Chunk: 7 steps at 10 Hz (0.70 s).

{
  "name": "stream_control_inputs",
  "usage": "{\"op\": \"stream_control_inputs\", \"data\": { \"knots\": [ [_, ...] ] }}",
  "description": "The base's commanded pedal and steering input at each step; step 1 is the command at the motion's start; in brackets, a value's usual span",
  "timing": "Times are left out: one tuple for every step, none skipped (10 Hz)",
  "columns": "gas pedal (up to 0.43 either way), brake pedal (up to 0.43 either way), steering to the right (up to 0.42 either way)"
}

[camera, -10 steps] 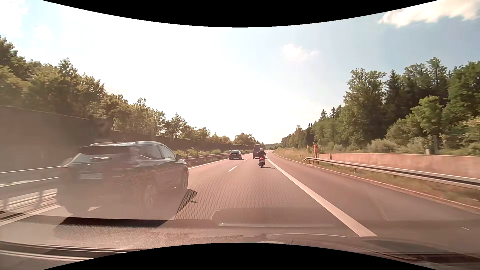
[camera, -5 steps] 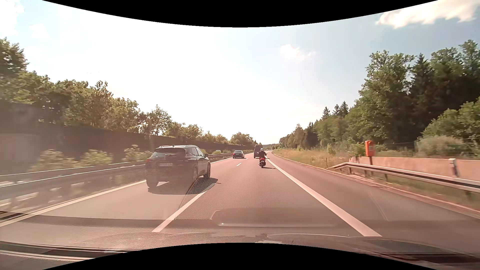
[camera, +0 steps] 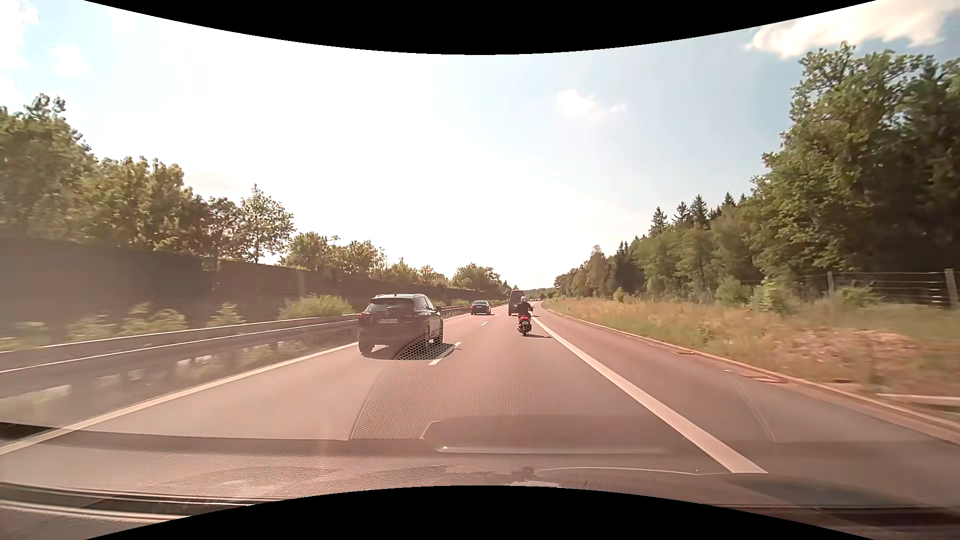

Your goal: Follow the waypoints while adhering to traffic rules and regulations

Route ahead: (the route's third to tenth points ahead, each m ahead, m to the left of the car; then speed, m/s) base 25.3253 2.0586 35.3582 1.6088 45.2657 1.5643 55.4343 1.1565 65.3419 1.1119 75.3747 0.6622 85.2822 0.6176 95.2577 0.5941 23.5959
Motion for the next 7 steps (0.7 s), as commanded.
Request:
{"op": "stream_control_inputs", "data": {
  "knots": [
    [0.248, 0.012, 0.005],
    [0.248, 0.012, 0.005],
    [0.248, 0.012, 0.005],
    [0.248, 0.012, 0.005],
    [0.248, 0.012, 0.005],
    [0.248, 0.012, 0.004],
    [0.248, 0.012, 0.005]
  ]
}}
